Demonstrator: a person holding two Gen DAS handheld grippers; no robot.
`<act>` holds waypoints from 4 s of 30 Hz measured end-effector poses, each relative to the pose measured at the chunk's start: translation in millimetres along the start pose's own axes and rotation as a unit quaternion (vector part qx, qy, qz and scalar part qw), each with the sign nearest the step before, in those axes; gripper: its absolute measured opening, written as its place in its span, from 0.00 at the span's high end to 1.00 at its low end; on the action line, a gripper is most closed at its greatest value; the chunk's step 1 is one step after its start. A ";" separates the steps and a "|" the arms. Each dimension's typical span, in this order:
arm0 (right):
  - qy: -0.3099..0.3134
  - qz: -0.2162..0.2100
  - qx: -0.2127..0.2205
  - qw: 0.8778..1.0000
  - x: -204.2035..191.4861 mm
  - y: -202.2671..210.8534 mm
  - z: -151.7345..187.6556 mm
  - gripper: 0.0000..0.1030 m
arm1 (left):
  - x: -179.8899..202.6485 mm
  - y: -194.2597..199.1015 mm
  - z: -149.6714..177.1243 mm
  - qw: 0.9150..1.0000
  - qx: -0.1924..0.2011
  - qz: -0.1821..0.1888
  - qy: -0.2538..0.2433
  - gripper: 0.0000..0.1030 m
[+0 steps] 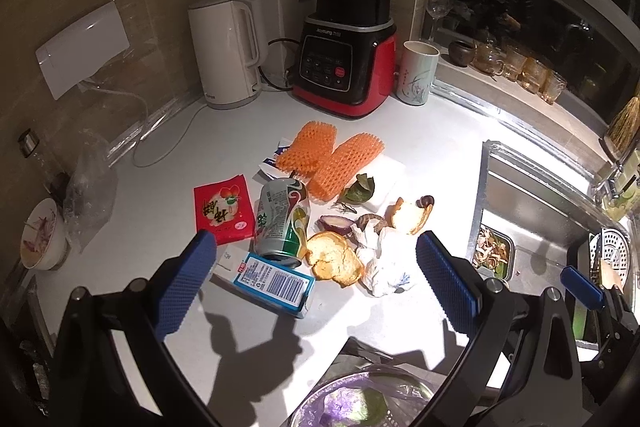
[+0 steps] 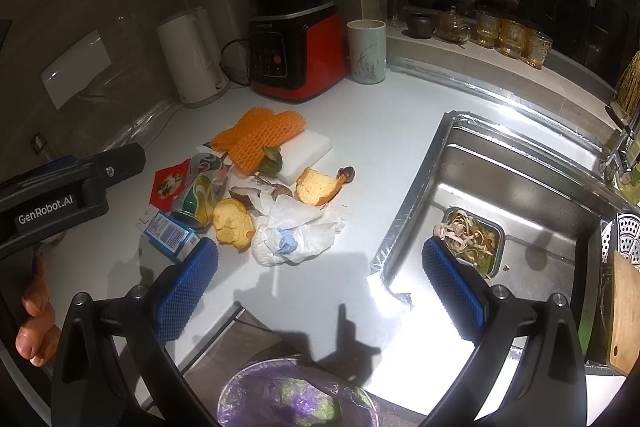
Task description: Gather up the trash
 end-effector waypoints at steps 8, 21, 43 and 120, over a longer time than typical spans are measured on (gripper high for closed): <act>0.003 0.001 -0.001 1.000 1.5 0.5 0.1 0.02 | -3.2 -1.9 2.0 1.000 -0.006 0.003 0.011 0.07; 0.010 -0.001 -0.004 1.000 -3.1 0.0 1.4 0.02 | -8.0 -6.3 5.0 1.000 -0.016 0.003 0.023 0.07; 0.034 0.006 -0.011 0.999 -14.8 -1.9 0.7 0.02 | -21.7 -13.4 9.8 0.999 -0.035 0.006 0.041 0.07; 0.062 -0.156 -0.063 0.984 -54.6 -149.8 -52.0 0.02 | -134.1 -143.8 101.0 0.926 -0.199 -0.141 0.287 0.61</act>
Point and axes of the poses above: each gripper's, at about its wrist camera, not at the fingertips, and y roughly against the way its jaws point, x to its right, z to its underside, the point moved 5 cm from there along -y, roughly the way its jaws point, and after that the axes turned 14 degrees about y, right-handed, at the moved point
